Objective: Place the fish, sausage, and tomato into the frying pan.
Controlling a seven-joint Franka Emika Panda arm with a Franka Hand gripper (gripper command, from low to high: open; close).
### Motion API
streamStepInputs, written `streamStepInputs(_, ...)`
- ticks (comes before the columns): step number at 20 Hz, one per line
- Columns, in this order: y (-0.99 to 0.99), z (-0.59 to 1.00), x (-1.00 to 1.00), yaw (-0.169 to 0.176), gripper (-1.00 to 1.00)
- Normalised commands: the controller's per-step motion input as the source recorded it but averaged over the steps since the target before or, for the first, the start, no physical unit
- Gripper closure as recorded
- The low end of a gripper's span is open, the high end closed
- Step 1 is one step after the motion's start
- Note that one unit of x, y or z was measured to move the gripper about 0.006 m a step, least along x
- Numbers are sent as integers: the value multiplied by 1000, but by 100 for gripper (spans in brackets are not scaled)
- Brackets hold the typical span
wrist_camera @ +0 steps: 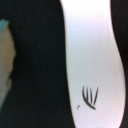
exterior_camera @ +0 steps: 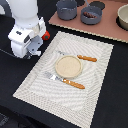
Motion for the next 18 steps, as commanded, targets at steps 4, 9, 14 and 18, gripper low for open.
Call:
streamStepInputs(4,-135,-78,-259,21,100)
streamStepInputs(9,-615,265,-206,16,100)
streamStepInputs(14,11,1000,750,1,100)
streamStepInputs(18,322,1000,1000,1,100)
